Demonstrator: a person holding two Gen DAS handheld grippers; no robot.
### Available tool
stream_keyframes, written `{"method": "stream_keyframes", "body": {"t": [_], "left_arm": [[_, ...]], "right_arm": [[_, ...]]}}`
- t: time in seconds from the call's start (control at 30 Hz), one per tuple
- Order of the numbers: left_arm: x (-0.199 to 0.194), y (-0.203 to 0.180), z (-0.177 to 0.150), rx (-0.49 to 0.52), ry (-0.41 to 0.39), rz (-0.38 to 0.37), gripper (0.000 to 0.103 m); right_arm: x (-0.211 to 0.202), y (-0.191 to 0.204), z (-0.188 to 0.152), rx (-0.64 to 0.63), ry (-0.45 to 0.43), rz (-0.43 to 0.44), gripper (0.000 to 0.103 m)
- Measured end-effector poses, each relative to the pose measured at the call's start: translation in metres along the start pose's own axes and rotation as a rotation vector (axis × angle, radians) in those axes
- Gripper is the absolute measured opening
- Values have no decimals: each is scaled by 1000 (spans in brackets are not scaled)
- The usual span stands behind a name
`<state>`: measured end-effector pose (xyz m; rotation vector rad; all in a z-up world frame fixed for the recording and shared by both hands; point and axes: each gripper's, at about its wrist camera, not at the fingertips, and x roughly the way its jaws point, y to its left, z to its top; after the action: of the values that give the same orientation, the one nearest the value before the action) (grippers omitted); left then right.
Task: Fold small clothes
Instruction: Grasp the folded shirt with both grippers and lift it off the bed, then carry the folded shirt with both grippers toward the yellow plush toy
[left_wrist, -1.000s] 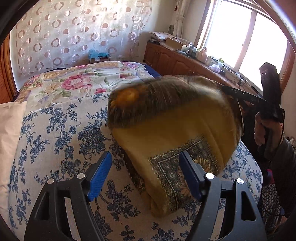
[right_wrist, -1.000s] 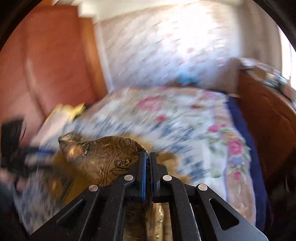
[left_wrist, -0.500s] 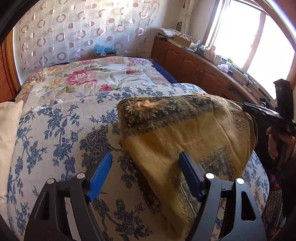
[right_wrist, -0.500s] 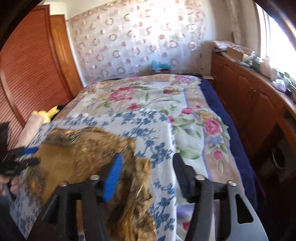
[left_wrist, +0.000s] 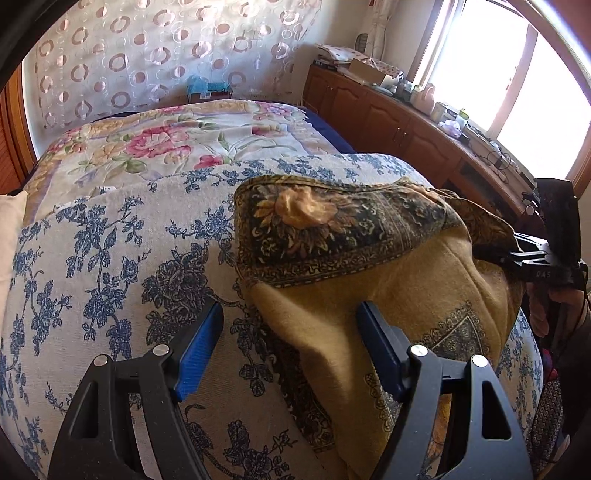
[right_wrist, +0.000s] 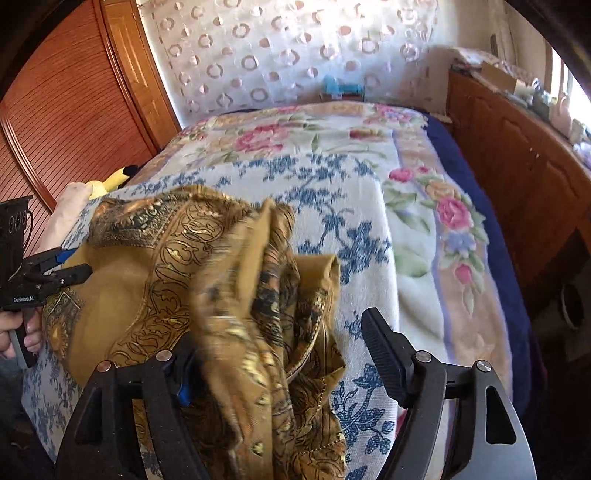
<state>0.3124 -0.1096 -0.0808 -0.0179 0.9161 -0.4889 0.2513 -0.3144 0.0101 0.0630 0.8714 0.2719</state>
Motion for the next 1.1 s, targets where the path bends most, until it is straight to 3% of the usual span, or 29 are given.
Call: {"method": "stream_keyframes", "body": {"t": [0.1,0.2,0.3,0.37,0.47,0.6,0.7,0.83,1.1], "left_arm": [[1,-3,-1,0,-4,-6,76],[1,-6,-1,12,-3,-20,66],[1,-9,0,17,-3,-27,51],[0,-11,0,20,-4,-31,32],[-2,-12,0,15,2,-67,14],[-17,-12,0,15,-35,-88,10],[-42,-10,1,-10,-84,-139,9],[-79,-3,0,-22,-164,-148,9],[-168,53,-20,-102,-330,-61,9]], "right_arm": [[-3,2,3,-21,-4,18,71],[3,2,5,-22,-3,50,60],[8,-1,1,-18,-2,78,48],[9,-1,0,-15,-1,94,40],[8,3,-3,-29,-7,97,27],[-1,9,-2,-50,-55,79,17],[-14,19,2,-76,-109,71,16],[-32,45,14,-140,-176,78,15],[-34,121,61,-304,-262,171,15]]}}
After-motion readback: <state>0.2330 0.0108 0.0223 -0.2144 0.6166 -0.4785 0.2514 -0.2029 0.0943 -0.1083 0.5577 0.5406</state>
